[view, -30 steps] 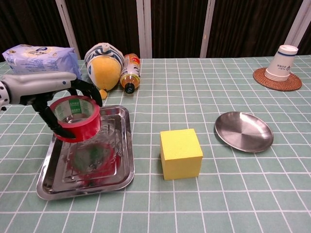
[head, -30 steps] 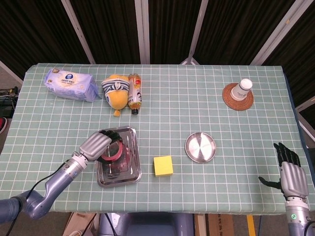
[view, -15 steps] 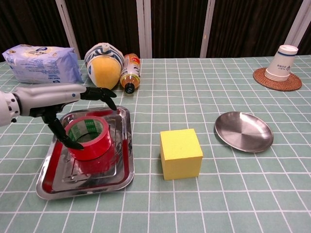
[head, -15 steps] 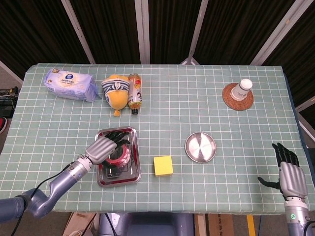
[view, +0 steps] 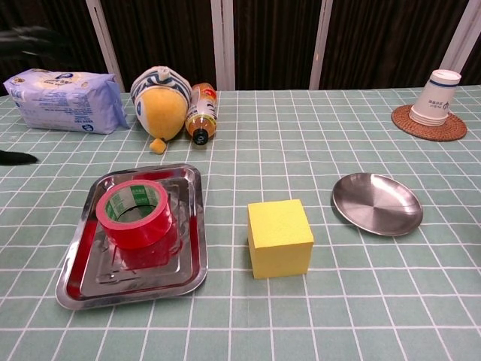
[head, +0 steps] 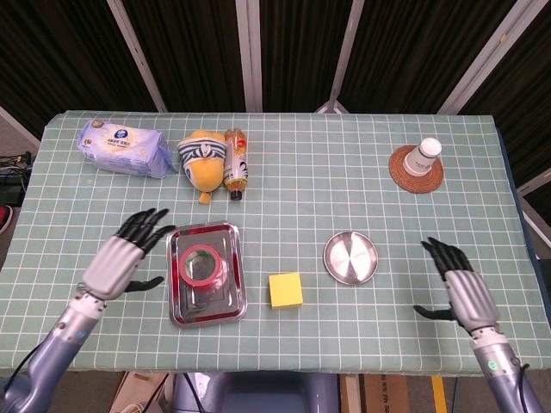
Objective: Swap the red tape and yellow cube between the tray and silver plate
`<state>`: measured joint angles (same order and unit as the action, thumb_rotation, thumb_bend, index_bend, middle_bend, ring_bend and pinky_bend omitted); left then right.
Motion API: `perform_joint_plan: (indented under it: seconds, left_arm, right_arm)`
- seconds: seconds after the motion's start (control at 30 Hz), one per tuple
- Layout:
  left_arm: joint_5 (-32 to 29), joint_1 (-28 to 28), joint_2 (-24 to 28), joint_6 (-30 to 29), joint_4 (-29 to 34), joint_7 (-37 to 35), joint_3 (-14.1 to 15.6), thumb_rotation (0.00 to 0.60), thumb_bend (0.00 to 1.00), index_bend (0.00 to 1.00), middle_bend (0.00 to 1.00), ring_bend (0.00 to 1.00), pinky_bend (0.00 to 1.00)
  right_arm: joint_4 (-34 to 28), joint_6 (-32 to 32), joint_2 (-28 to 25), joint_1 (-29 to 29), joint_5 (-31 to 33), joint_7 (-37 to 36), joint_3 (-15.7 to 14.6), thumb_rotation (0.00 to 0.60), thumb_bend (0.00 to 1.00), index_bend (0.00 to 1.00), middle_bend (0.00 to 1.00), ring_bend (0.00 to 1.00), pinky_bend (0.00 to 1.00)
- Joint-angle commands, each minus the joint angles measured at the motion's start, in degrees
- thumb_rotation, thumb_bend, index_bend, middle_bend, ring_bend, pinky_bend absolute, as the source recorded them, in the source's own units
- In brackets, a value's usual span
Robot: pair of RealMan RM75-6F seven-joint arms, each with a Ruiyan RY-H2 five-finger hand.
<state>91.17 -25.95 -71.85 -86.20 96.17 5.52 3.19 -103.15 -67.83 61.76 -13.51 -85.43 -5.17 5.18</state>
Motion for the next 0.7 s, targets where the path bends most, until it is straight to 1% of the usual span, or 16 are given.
perform_joint_plan:
  seconds: [0.03, 0.1, 0.17, 0.23, 0.3, 0.47, 0.57, 0.7]
  left_arm:
    - [5.09, 9.77, -1.03, -11.24, -8.13, -10.06, 3.01, 0.600, 0.00, 0.18, 0.00, 0.00, 0.11]
    - [4.65, 10.52, -1.47, -11.47, -10.12, -13.00, 2.80, 0.600, 0.00, 0.18, 0.00, 0.00, 0.11]
    - [4.83, 10.65, -1.40, -11.44, -10.68, -14.86, 2.53, 0.600, 0.00, 0.18, 0.00, 0.00, 0.11]
    - [5.33, 10.91, -1.18, -11.69, -11.27, -15.37, 2.25, 0.600, 0.00, 0.18, 0.00, 0.00, 0.11]
    - [5.53, 11.34, -1.01, -12.04, -11.59, -15.31, 1.90, 0.600, 0.00, 0.18, 0.00, 0.00, 0.11]
    - [5.10, 12.12, -0.92, -12.35, -11.94, -16.08, 0.75, 0.600, 0.00, 0.18, 0.00, 0.00, 0.11]
    - [5.32, 12.47, -0.96, -12.46, -11.96, -16.48, 0.38, 0.600, 0.00, 0.18, 0.00, 0.00, 0.11]
    - [5.21, 12.82, -0.98, -12.29, -12.12, -16.86, -0.27, 0.600, 0.00, 0.18, 0.00, 0.00, 0.11]
  right_arm:
    - [-5.70, 6.58, -1.18, -6.23, -5.39, 2.14, -0.06, 0.600, 0.03, 0.00, 0.00, 0.00, 0.00]
    - [-7.70, 10.26, -0.08, -9.22, -6.33, 5.61, 0.15, 0.600, 0.03, 0.00, 0.00, 0.00, 0.00]
    - [-8.93, 13.61, 1.61, -11.64, -5.58, 8.53, 0.49, 0.600, 0.03, 0.00, 0.00, 0.00, 0.00]
    - [-9.62, 17.28, 4.39, -14.32, -3.61, 11.18, 1.01, 0.600, 0.03, 0.00, 0.00, 0.00, 0.00]
    - [-9.02, 20.40, 7.85, -16.80, -1.33, 13.70, 1.44, 0.600, 0.03, 0.00, 0.00, 0.00, 0.00]
    - [-5.70, 23.52, 15.37, -20.47, 3.94, 17.96, 2.24, 0.600, 0.03, 0.00, 0.00, 0.00, 0.00]
    - [-3.82, 24.62, 18.00, -21.93, 6.41, 19.71, 2.15, 0.600, 0.03, 0.00, 0.00, 0.00, 0.00]
    - [-1.07, 24.42, 21.33, -23.12, 8.90, 21.02, 2.21, 0.600, 0.03, 0.00, 0.00, 0.00, 0.00]
